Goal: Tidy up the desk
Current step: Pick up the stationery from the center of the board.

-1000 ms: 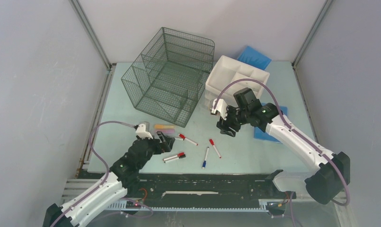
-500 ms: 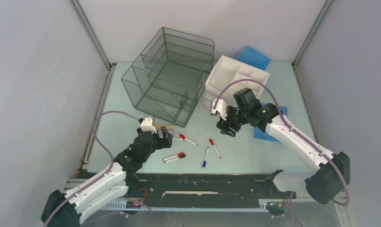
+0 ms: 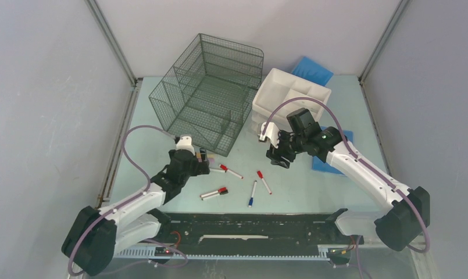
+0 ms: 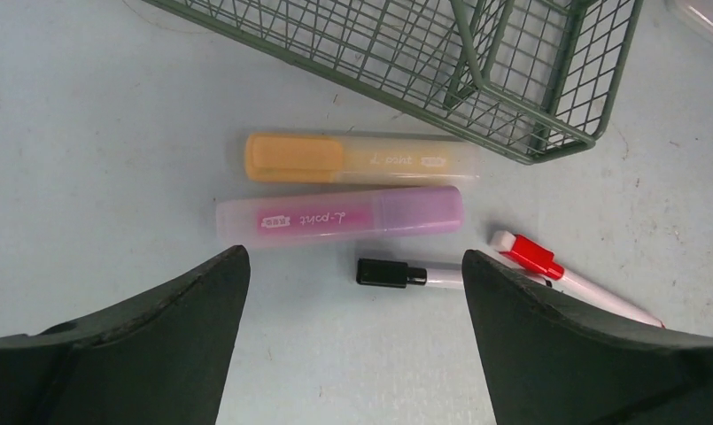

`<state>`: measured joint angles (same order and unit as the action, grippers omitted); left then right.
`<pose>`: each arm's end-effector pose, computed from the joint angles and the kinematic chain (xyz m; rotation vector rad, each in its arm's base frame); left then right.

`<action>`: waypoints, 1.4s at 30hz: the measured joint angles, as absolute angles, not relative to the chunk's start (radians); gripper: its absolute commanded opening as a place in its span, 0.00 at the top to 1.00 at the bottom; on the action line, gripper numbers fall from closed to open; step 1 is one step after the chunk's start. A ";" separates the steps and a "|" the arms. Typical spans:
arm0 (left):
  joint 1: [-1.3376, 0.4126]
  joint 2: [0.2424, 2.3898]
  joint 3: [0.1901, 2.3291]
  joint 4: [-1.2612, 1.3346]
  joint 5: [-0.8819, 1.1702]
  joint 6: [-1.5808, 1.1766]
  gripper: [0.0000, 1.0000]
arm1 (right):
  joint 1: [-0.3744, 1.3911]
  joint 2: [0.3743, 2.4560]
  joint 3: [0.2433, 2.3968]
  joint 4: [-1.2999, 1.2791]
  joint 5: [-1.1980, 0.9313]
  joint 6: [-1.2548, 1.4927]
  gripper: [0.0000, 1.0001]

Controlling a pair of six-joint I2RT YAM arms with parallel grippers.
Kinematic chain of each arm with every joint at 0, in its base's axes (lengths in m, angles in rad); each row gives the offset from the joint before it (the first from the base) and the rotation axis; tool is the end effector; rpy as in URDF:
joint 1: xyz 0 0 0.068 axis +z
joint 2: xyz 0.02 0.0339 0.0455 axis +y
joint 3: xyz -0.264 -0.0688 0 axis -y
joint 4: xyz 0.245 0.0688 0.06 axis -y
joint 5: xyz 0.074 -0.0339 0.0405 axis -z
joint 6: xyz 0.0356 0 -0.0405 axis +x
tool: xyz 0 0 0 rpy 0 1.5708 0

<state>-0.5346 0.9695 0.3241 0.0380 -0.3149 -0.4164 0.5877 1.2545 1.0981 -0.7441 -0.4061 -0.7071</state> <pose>0.1700 -0.0878 0.1702 -0.0510 2.1512 -0.2105 0.2049 0.1534 0.3019 -1.5952 1.8225 0.4463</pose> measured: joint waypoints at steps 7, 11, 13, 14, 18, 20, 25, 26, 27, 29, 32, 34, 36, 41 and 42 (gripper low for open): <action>-0.477 1.098 0.355 0.118 -0.255 -0.383 0.14 | 0.588 1.254 1.098 -0.744 -0.406 -0.711 0.34; -0.434 1.167 0.395 0.138 -0.220 -0.374 0.23 | 0.588 1.254 1.098 -0.745 -0.406 -0.713 0.33; -0.421 1.192 0.411 0.147 -0.202 -0.373 0.27 | 0.588 1.254 1.098 -0.746 -0.406 -0.713 0.34; -0.418 1.204 0.419 0.149 -0.195 -0.374 0.28 | 0.588 1.254 1.098 -0.747 -0.406 -0.714 0.34; -0.413 1.243 0.432 0.150 -0.168 -0.378 0.29 | 0.588 1.254 1.098 -0.752 -0.406 -0.716 0.33; -0.412 1.250 0.432 0.149 -0.153 -0.386 0.29 | 0.588 1.254 1.098 -0.752 -0.406 -0.717 0.34; -0.411 1.250 0.432 0.151 -0.133 -0.409 0.27 | 0.588 1.255 1.098 -0.752 -0.406 -0.720 0.34; -0.411 1.250 0.432 0.151 -0.126 -0.414 0.25 | 0.588 1.255 1.098 -0.752 -0.406 -0.720 0.34; -0.411 1.250 0.430 0.151 -0.124 -0.418 0.24 | 0.588 1.255 1.098 -0.752 -0.406 -0.720 0.34; -0.411 1.250 0.426 0.151 -0.118 -0.427 0.23 | 0.588 1.255 1.098 -0.752 -0.406 -0.720 0.34; -0.411 1.250 0.418 0.152 -0.109 -0.438 0.23 | 0.588 1.255 1.098 -0.752 -0.406 -0.720 0.33; -0.410 1.249 0.415 0.157 -0.101 -0.445 0.23 | 0.588 1.255 1.098 -0.753 -0.406 -0.720 0.33; -0.409 1.246 0.411 0.160 -0.096 -0.447 0.23 | 0.588 1.255 1.098 -0.753 -0.406 -0.720 0.33; -0.408 1.199 0.379 0.159 -0.064 -0.471 0.23 | 0.588 1.255 1.098 -0.759 -0.405 -0.721 0.34; -0.408 1.183 0.370 0.154 -0.056 -0.479 0.23 | 0.588 1.255 1.098 -0.760 -0.405 -0.721 0.34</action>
<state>-0.4080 1.1831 0.3698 0.1539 -0.0555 -0.4793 0.5877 1.2549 1.0981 -0.7597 -0.4053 -0.7208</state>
